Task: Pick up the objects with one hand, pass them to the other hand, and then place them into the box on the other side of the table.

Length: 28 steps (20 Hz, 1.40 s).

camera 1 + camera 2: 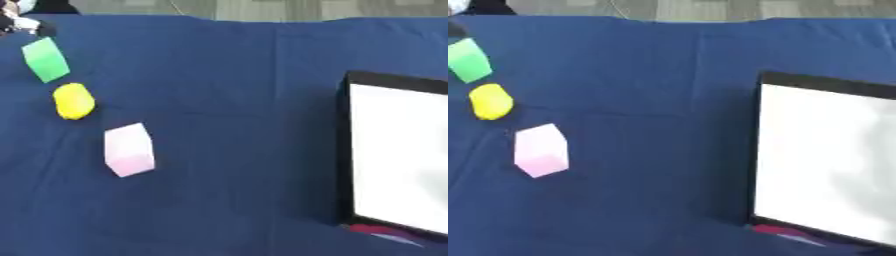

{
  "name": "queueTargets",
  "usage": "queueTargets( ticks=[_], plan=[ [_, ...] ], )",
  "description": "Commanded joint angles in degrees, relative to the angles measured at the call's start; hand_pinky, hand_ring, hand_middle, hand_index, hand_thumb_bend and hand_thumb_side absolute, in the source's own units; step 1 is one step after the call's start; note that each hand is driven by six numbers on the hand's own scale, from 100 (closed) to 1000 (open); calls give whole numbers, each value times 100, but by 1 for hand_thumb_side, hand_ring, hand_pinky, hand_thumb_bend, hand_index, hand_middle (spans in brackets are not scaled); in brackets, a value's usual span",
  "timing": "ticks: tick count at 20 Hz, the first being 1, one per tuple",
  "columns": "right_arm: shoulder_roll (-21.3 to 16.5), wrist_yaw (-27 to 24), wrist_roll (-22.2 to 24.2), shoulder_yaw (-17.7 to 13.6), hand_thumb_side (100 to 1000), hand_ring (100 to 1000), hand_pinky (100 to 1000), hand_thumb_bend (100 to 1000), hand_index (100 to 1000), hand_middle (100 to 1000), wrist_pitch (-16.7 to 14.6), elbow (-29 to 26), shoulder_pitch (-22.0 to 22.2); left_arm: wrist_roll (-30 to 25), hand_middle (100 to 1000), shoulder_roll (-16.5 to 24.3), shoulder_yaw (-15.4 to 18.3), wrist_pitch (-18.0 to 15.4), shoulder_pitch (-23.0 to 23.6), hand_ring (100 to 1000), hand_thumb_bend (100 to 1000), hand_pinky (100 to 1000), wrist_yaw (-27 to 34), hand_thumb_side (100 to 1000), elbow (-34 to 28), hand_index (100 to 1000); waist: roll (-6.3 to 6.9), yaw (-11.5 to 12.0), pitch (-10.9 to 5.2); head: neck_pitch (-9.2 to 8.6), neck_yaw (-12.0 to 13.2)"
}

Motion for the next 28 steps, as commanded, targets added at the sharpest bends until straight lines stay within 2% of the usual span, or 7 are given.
queueTargets(
  ticks=[1, 6, 10, 13, 16, 21, 28],
  plan=[
    [-137, 64, 30, -2, 346, 907, 863, 100, 977, 727, -54, -94, -22, -182, 734, 69, 129, -31, -204, 802, 919, 854, -553, 242, 163, 818, 72, -41, 2, -96, 32],
    [-137, 115, 75, 44, 348, 905, 863, 100, 977, 725, -71, -94, -63, -344, 734, -25, 257, 27, -390, 808, 944, 859, -1389, 212, 395, 807, 93, -139, 55, -157, 137],
    [-114, 195, 117, 81, 352, 903, 863, 100, 975, 722, -61, -94, -84, -353, 742, -6, 400, 135, -478, 815, 841, 861, -1785, 109, 542, 801, 111, -181, 111, -235, 221],
    [-87, 275, 132, 96, 353, 902, 862, 100, 974, 721, -69, -94, -72, -398, 744, 48, 473, 177, -476, 815, 745, 860, -1925, 100, 604, 795, 122, -195, 146, -283, 229],
    [-64, 343, 137, 108, 355, 902, 862, 100, 974, 719, -67, -94, -67, -410, 744, 106, 508, 189, -451, 814, 727, 859, -1956, 100, 606, 793, 128, -189, 169, -302, 251],
    [21, 415, 211, 161, 368, 900, 862, 100, 974, 716, 59, -94, -161, 101, 719, 190, 586, 270, -392, 800, 703, 845, -2041, 100, 629, 780, 154, -223, 221, -349, 340],
    [13, 475, 243, 188, 369, 900, 863, 100, 974, 716, 54, -94, -225, 543, 734, 341, 775, 702, -223, 811, 674, 854, -2219, 100, 942, 781, 223, -363, 304, -367, 498]
  ],
)
